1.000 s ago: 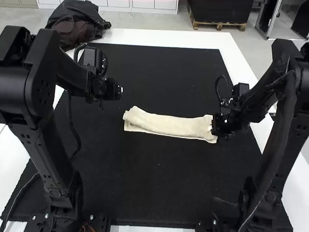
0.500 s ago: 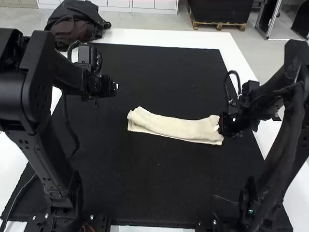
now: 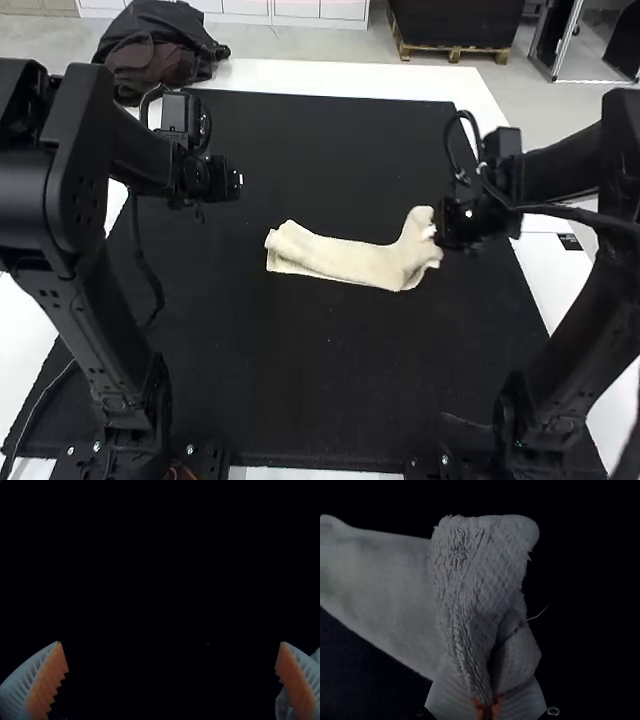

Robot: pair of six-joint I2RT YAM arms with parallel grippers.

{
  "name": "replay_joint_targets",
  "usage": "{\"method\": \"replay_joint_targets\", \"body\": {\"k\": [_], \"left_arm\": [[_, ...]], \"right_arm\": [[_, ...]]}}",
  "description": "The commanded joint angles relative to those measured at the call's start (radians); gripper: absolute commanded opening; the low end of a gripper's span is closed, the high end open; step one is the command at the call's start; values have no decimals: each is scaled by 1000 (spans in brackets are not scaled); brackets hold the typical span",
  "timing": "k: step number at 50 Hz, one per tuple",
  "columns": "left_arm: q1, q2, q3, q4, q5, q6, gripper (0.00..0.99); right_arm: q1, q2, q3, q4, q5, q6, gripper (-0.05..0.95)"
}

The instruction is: Fold the towel.

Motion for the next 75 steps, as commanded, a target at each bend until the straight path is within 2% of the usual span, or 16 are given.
{"method": "replay_joint_targets", "body": {"k": [1,6,16,32,52,63,75], "left_arm": [[7,-28,16,3,-13,12,970],[7,-28,16,-4,-13,9,970],[21,-29,13,-4,-13,9,970],[73,-29,10,-10,-13,18,970],[133,-55,-21,-13,-7,21,970],[144,-69,-50,3,-5,21,970],[144,-75,-76,14,-5,28,970]], "right_arm": [[81,-22,39,9,-21,89,-28],[139,-19,51,68,-18,156,-28],[262,14,94,101,-15,224,-28],[409,109,151,145,-8,270,-26],[527,254,237,202,11,287,-26],[573,336,304,220,19,304,-26],[579,406,355,249,22,311,-26]]}}
